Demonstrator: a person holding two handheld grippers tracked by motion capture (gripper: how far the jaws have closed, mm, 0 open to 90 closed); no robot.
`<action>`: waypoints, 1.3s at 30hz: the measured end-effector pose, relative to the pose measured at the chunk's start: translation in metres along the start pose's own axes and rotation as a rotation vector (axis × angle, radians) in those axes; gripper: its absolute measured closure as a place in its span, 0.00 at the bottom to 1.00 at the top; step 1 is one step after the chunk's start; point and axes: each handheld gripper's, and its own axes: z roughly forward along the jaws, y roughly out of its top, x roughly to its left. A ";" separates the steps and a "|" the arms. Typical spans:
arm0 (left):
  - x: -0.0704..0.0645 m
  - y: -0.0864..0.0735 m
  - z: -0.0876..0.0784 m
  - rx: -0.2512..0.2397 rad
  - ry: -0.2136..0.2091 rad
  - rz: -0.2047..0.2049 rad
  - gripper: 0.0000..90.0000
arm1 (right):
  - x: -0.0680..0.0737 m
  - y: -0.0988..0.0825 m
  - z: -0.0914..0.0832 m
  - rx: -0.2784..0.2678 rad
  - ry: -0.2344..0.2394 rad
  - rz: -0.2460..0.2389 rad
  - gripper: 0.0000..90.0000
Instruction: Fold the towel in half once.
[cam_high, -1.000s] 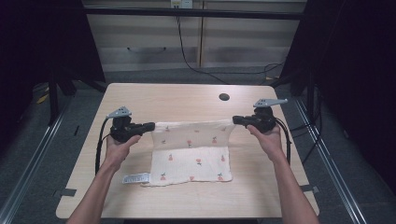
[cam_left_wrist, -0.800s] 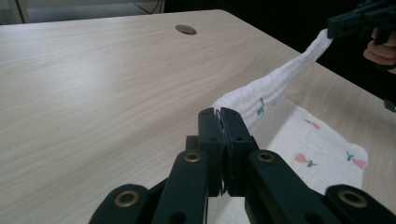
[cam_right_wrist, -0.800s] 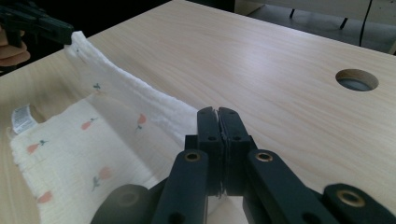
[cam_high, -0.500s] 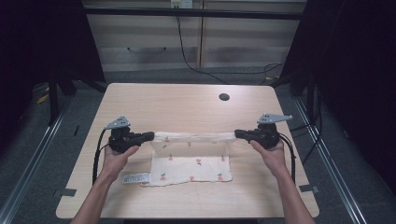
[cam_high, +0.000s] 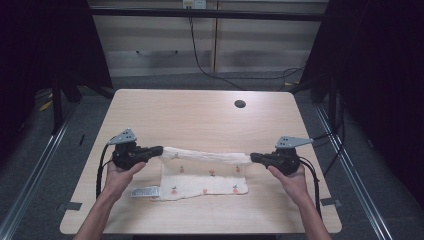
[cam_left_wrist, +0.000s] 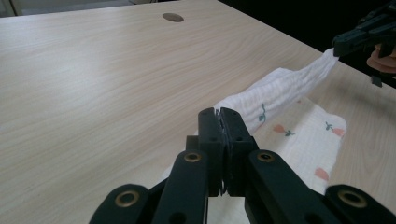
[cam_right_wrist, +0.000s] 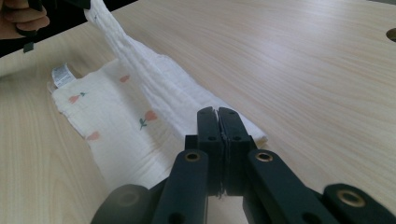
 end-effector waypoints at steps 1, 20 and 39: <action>-0.001 -0.001 -0.001 0.001 0.000 0.002 0.98 | 0.003 -0.001 -0.001 0.002 0.003 0.000 0.98; -0.024 -0.043 -0.002 0.080 -0.057 -0.015 0.98 | 0.023 -0.023 0.000 0.048 0.004 0.001 0.98; -0.025 -0.056 0.002 0.138 -0.038 -0.010 0.98 | 0.041 -0.057 0.011 0.233 0.026 -0.045 0.98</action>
